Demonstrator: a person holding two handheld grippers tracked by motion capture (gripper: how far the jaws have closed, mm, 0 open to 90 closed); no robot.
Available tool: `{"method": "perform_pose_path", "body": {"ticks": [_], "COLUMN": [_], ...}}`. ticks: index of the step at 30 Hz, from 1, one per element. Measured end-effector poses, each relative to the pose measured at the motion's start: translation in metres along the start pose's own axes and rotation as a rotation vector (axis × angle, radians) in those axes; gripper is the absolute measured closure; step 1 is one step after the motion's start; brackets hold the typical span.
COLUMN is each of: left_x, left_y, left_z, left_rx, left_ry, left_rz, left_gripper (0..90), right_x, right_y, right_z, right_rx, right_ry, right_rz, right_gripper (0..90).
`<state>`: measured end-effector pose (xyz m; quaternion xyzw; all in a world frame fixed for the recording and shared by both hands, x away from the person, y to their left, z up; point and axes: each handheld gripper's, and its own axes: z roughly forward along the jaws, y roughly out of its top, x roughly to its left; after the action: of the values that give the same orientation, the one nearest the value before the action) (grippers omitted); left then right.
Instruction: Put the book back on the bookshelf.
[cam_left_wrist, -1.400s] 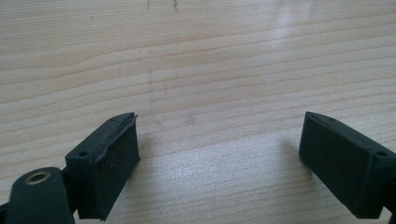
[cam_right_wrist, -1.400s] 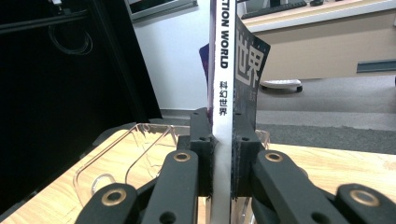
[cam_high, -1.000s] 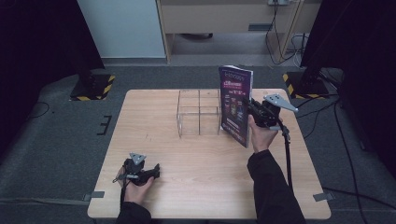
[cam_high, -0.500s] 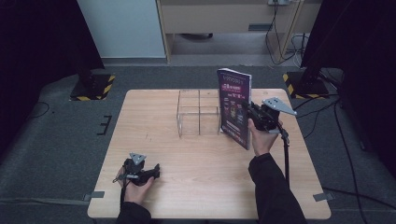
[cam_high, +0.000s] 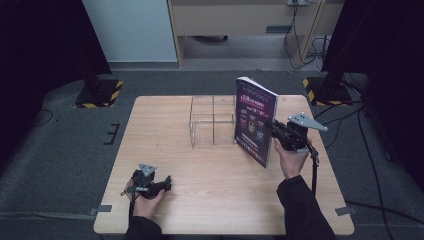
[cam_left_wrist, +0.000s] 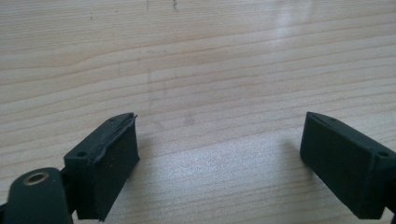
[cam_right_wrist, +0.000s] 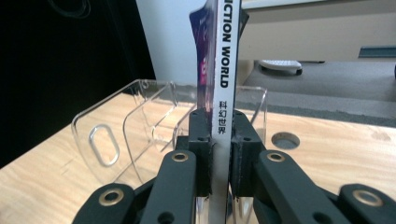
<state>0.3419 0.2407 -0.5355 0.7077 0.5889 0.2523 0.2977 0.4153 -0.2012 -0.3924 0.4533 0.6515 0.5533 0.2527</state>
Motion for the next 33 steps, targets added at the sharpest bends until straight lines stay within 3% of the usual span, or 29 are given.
{"method": "perform_pose_path", "body": {"ticks": [6, 12, 24, 29, 33], "left_x": [0.0, 0.0, 0.0, 0.0, 0.0], "left_y": [0.0, 0.0, 0.0, 0.0, 0.0], "left_z": [0.0, 0.0, 0.0, 0.0, 0.0], "left_rx": [0.0, 0.001, 0.002, 0.002, 0.002], "left_ry": [0.0, 0.0, 0.001, 0.001, 0.001], "left_rz": [0.0, 0.002, 0.003, 0.003, 0.003], "left_gripper": [10.3, 10.1, 9.9, 9.8, 9.8], "right_x": [0.002, 0.006, 0.014, 0.015, 0.018], "right_y": [-0.009, -0.023, -0.044, -0.044, -0.031], "right_z": [-0.016, -0.03, -0.049, -0.051, -0.05], "right_rx": [0.046, 0.06, 0.112, 0.112, 0.092], "right_ry": [-0.002, 0.012, -0.009, 0.011, 0.015], "right_rz": [-0.007, -0.01, -0.015, -0.004, -0.021], "right_gripper": [81.6, 81.5, 81.1, 78.3, 75.9]}}
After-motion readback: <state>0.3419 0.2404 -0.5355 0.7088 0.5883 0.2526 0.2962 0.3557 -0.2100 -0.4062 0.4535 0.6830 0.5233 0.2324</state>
